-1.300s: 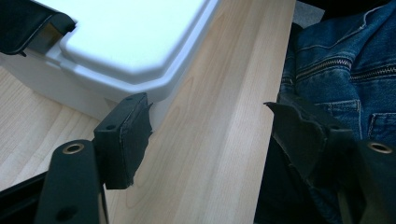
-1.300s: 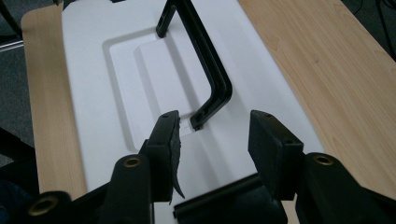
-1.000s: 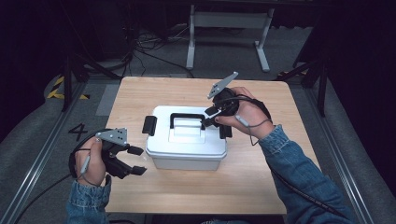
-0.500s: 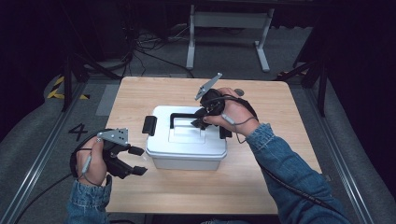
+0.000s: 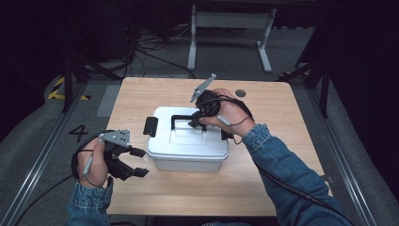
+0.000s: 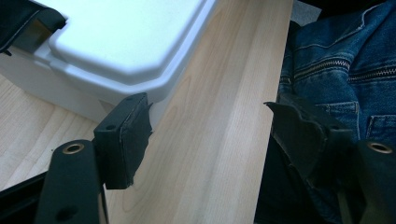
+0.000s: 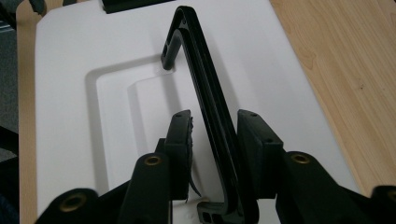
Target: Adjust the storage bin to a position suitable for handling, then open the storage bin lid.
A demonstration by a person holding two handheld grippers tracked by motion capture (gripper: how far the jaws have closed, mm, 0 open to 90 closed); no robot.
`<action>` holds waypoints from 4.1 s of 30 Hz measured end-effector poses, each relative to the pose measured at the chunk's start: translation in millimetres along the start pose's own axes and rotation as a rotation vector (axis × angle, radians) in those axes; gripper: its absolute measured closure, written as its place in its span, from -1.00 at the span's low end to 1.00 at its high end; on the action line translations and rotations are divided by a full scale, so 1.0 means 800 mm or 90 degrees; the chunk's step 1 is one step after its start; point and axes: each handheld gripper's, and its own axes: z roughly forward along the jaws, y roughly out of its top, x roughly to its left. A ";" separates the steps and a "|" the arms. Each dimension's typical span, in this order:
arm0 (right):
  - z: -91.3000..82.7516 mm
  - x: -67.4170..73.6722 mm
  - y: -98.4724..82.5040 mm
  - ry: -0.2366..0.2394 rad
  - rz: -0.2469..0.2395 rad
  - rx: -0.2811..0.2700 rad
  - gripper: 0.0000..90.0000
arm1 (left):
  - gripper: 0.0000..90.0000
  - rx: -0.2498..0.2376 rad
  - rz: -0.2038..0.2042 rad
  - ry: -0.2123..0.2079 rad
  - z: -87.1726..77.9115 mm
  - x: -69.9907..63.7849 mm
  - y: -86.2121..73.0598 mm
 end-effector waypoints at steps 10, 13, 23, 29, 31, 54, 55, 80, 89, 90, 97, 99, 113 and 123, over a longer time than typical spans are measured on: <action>-0.003 0.008 0.004 0.021 -0.035 0.008 0.77 | -0.36 -0.001 -0.001 -0.001 0.000 0.000 0.000; -0.003 0.006 0.004 0.033 -0.048 0.008 0.80 | -0.36 -0.001 -0.002 0.000 -0.001 0.000 0.000; -0.004 0.006 0.005 0.050 -0.062 0.009 0.83 | -0.36 0.002 0.000 -0.004 0.001 0.001 0.001; -0.004 0.005 0.004 0.052 -0.064 0.002 0.84 | -0.36 0.005 0.000 -0.004 0.003 0.003 0.002; -0.005 0.005 0.004 0.055 -0.069 0.000 0.84 | -0.36 0.005 0.000 -0.005 0.002 0.003 0.002; -0.050 0.003 0.019 0.042 -0.073 -0.049 0.87 | -0.36 -0.003 -0.007 0.000 -0.003 0.002 -0.003; -0.053 0.001 0.018 0.041 -0.071 -0.050 0.87 | -0.36 -0.003 -0.007 0.000 -0.003 0.002 -0.003; -0.132 -0.031 -0.043 -0.023 -0.014 -0.092 0.87 | -0.36 -0.003 -0.015 0.004 -0.008 0.004 -0.007; -0.158 -0.045 -0.076 -0.050 0.018 -0.103 0.87 | -0.36 -0.003 -0.016 0.004 -0.007 0.004 -0.006; -0.163 -0.047 -0.081 -0.054 0.021 -0.102 0.87 | -0.36 -0.003 -0.015 0.004 -0.007 0.004 -0.006; -0.185 -0.056 -0.105 -0.081 0.047 -0.102 0.87 | -0.36 -0.002 -0.019 0.001 -0.007 0.005 -0.007; -0.189 -0.058 -0.110 -0.086 0.054 -0.104 0.87 | -0.36 -0.002 -0.020 0.001 -0.007 0.005 -0.007; -0.217 -0.077 -0.157 -0.120 0.105 -0.113 0.87 | -0.36 0.001 -0.020 0.001 -0.006 0.005 -0.008; -0.223 -0.088 -0.191 -0.136 0.141 -0.110 0.87 | -0.36 0.004 -0.024 -0.003 -0.005 0.005 -0.008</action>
